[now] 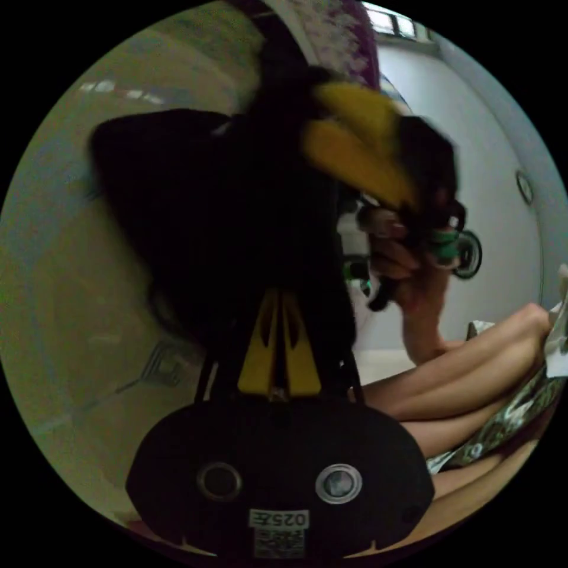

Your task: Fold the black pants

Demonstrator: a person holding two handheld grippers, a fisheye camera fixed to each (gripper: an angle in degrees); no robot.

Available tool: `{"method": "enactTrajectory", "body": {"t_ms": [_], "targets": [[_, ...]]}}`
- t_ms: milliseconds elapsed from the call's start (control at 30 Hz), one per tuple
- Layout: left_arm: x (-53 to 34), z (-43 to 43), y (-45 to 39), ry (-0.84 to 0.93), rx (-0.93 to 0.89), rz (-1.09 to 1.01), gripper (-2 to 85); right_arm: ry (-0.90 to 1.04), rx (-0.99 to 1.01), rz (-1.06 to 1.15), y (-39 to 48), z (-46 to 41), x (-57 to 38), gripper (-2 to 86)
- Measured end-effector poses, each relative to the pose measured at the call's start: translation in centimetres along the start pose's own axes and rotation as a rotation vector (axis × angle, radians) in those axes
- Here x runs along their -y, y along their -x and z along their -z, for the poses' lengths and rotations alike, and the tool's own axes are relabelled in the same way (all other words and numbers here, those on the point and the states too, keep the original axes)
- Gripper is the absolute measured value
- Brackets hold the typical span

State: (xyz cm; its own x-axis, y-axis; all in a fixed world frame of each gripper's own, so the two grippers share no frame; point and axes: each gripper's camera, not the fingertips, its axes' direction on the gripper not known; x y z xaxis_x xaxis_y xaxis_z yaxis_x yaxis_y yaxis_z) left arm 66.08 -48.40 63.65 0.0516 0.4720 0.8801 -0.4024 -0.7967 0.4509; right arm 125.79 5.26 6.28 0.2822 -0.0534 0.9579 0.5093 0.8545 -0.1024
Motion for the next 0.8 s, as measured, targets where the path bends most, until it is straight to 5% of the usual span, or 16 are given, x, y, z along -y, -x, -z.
{"method": "enactTrajectory", "body": {"t_ms": [67,233,367,567,700,800], "targets": [[-1.7,2.5,1.8,-0.070,0.013,0.050,-0.7,0.073,-0.039,0.002,-1.1,-3.0,1.4,2.8],[-5.8,8.9,3.4,-0.289,0.051,0.131,1.3,-0.106,0.048,0.137,-0.9,3.6,-0.8,6.5],[-7.4,13.3,4.9,-0.507,0.035,0.106,13.0,-0.152,0.102,0.068,-3.7,6.9,-4.9,9.2],[-3.8,14.5,6.2,-0.395,0.022,0.045,15.4,-0.187,0.103,0.063,-6.7,7.3,-8.7,13.6],[-1.1,15.1,8.1,-0.249,0.065,0.124,7.7,-0.167,0.165,0.014,-9.3,6.2,-9.8,13.8],[-0.4,17.2,11.1,-0.151,-0.279,0.167,5.4,-0.200,0.260,-0.003,-10.7,7.3,-11.6,14.4]]}}
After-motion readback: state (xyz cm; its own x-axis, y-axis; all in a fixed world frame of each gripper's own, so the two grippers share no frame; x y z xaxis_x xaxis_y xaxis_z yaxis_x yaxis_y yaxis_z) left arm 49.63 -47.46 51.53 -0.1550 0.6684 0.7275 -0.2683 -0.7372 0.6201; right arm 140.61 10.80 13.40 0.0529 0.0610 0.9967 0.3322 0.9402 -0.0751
